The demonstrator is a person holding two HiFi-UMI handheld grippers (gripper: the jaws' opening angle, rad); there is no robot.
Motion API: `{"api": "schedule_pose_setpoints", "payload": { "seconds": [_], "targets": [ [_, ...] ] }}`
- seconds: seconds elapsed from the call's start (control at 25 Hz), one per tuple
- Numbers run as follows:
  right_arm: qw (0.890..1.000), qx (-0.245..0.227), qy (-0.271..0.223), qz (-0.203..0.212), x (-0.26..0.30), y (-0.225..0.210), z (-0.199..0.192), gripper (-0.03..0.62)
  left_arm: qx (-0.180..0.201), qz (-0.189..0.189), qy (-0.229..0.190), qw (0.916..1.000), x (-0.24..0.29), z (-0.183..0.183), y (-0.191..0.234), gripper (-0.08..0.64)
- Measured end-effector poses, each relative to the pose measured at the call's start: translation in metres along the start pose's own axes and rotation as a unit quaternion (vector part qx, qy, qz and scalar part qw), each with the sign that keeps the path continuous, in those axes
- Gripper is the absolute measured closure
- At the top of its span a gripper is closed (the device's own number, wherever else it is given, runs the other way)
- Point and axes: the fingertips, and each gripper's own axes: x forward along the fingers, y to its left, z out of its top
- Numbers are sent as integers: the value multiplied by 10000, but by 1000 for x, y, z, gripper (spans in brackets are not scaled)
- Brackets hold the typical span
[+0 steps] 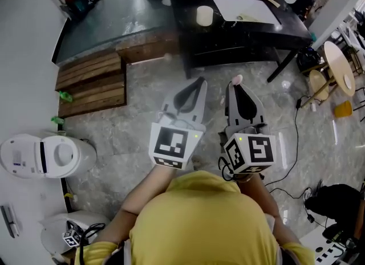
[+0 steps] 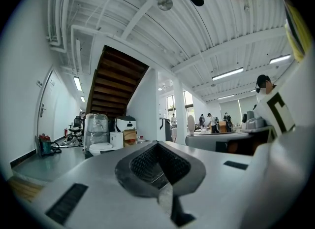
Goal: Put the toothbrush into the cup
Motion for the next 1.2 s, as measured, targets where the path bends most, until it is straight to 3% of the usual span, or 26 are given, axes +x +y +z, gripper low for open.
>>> {"api": "schedule_pose_setpoints", "payload": {
  "seconds": [0.48, 1.2],
  "targets": [
    [9999, 101, 69, -63, 42, -18, -12, 565, -14, -41, 65, 10000, 38, -9, 27, 552],
    [9989, 58, -37, -473, 204, -62, -4, 565, -29, -568, 87, 9983, 177, -10, 127, 552]
  ]
}}
